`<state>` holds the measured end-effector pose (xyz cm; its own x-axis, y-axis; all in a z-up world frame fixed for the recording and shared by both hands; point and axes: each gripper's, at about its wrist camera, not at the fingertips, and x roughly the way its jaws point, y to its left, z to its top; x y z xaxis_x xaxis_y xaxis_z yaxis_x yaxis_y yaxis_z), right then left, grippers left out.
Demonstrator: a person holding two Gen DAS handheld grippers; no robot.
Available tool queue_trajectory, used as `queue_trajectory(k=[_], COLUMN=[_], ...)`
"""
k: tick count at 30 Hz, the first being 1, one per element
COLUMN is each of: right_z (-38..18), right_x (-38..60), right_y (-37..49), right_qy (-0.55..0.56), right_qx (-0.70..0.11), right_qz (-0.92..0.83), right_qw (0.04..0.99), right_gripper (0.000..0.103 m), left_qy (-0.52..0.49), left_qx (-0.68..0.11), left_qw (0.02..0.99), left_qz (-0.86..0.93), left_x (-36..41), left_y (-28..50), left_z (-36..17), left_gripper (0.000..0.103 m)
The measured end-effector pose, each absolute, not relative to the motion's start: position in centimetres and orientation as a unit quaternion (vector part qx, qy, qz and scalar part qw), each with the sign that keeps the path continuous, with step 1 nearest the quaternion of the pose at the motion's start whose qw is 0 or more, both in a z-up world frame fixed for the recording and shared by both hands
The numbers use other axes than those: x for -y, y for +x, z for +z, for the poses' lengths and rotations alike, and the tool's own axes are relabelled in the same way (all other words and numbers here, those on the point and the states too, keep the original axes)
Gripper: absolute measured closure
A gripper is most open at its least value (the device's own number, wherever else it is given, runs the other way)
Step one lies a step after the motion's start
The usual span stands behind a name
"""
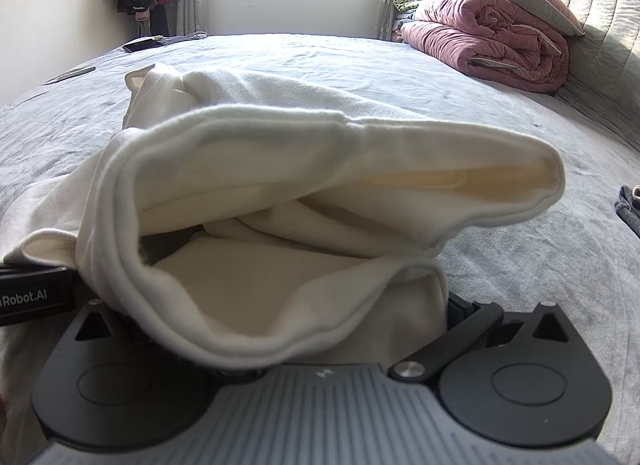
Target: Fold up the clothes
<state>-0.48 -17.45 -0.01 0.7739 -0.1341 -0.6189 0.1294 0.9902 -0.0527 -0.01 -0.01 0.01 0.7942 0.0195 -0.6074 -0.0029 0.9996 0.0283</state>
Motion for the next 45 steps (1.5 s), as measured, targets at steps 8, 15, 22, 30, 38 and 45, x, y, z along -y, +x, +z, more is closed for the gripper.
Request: queue_trajectory(k=[8, 15, 22, 30, 38, 45], right_z=[0.02, 0.03, 0.0, -0.05, -0.05, -0.07], right_x=[17.47, 17.41, 17.3, 17.25, 17.24, 17.24], right_y=[-0.5, -0.47, -0.41, -0.34, -0.27, -0.18], right_qy=[-0.004, -0.004, -0.004, -0.004, -0.004, -0.004], right_qx=[-0.329, -0.329, -0.329, -0.329, -0.329, -0.329], right_qz=[-0.07, -0.07, -0.07, -0.07, -0.071, -0.071], right_qw=[0.942, 0.942, 0.942, 0.942, 0.942, 0.942], right_gripper=[0.0, 0.0, 0.0, 0.0, 0.0, 0.0], left_qy=[0.013, 0.013, 0.014, 0.014, 0.014, 0.014], left_qx=[-0.321, -0.321, -0.321, -0.321, -0.321, -0.321], left_qw=[0.947, 0.947, 0.947, 0.947, 0.947, 0.947], left_qz=[0.006, 0.006, 0.007, 0.007, 0.008, 0.008], left_x=[0.02, -0.01, -0.02, -0.01, -0.03, -0.03], left_y=[-0.05, 0.0, 0.03, 0.03, 0.02, 0.01], left_z=[0.03, 0.02, 0.04, 0.07, 0.1, 0.13], left_gripper=[0.0, 0.0, 0.0, 0.0, 0.0, 0.0])
